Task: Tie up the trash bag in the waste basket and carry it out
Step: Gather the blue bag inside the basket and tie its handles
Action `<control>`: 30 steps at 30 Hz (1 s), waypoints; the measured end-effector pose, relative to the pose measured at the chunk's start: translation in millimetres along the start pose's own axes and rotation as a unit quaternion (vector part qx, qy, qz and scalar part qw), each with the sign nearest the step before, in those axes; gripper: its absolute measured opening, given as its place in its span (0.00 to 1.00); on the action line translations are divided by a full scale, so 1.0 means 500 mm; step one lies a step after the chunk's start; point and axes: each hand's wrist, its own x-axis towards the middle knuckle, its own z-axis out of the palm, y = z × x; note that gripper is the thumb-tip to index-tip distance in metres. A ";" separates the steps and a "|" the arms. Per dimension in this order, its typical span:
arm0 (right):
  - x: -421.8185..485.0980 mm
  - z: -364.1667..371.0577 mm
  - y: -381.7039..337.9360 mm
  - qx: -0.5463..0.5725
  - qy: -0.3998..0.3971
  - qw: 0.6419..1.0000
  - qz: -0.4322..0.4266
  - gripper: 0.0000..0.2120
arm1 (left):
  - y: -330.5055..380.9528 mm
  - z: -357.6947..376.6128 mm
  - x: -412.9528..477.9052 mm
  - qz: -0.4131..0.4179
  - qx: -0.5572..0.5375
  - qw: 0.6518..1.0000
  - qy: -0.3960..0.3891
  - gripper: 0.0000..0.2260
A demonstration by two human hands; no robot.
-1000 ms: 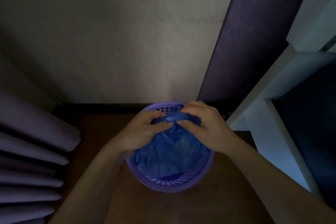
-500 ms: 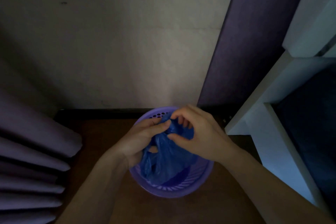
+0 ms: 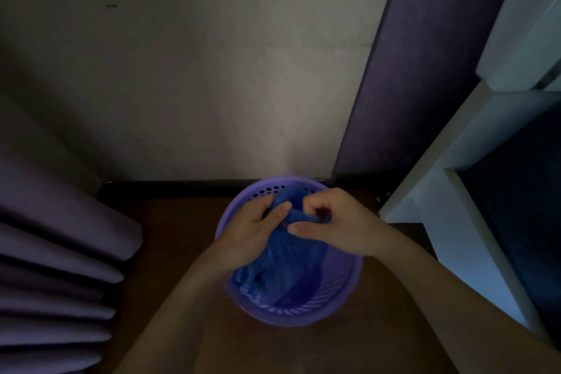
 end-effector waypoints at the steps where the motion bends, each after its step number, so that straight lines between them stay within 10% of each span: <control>1: 0.000 -0.004 0.000 0.034 -0.007 0.999 0.011 0.18 | -0.004 -0.004 0.002 0.007 0.019 1.000 0.013 0.13; 17: -0.051 -0.069 0.006 0.393 0.088 0.903 0.149 0.16 | -0.056 -0.093 -0.008 0.032 0.351 0.936 -0.011 0.14; 23: -0.055 -0.083 0.009 0.447 0.118 0.873 0.156 0.05 | -0.041 -0.104 -0.018 -0.035 0.184 0.982 0.018 0.22; 30: -0.054 -0.079 0.004 0.433 0.154 0.871 0.175 0.15 | -0.025 -0.087 -0.024 -0.131 -0.085 0.985 0.073 0.11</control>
